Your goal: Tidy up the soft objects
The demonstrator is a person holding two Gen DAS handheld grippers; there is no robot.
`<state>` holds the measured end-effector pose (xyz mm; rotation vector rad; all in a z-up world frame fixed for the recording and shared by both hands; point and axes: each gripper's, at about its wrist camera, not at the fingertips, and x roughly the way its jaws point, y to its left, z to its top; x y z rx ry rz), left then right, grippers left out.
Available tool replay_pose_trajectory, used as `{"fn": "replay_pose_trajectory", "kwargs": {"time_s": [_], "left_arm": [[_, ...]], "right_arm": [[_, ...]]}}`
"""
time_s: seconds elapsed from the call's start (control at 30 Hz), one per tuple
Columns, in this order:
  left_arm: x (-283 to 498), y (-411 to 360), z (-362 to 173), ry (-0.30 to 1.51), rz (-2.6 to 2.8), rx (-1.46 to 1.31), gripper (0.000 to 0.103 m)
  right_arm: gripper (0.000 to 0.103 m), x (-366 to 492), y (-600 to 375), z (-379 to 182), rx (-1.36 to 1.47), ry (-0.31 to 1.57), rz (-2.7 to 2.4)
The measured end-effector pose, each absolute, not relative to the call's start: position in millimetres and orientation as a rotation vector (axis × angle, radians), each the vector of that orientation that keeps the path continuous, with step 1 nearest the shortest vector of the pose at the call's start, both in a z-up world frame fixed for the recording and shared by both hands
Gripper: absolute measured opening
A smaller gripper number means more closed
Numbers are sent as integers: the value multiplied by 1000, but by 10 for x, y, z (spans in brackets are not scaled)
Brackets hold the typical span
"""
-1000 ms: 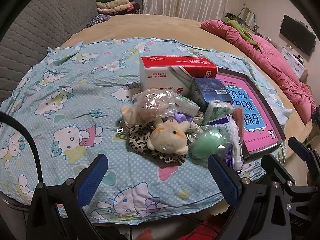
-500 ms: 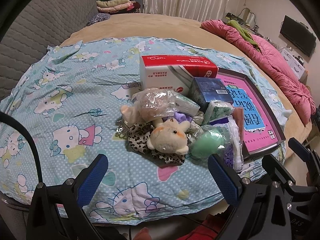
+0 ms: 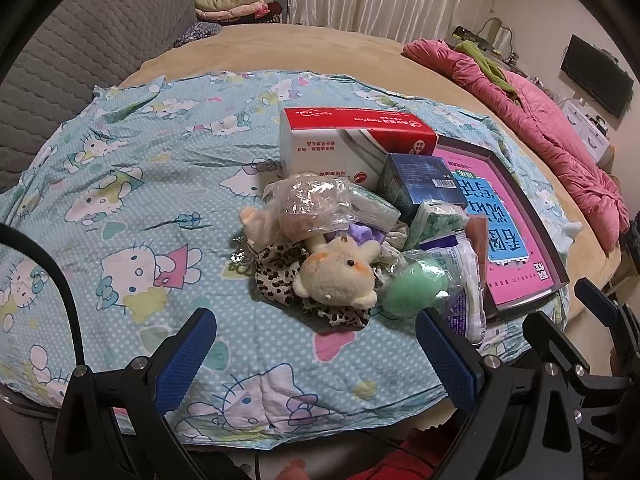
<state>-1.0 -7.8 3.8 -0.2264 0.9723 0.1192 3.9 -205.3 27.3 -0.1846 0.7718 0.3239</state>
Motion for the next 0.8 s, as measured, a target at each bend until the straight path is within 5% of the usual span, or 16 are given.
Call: {"fn": "replay_pose_trajectory", "kwargs": {"time_s": [0.8], "left_arm": [[71, 116, -115, 1019, 78, -356, 99]], "right_arm": [[101, 25, -2016, 261, -206, 773, 349]]}}
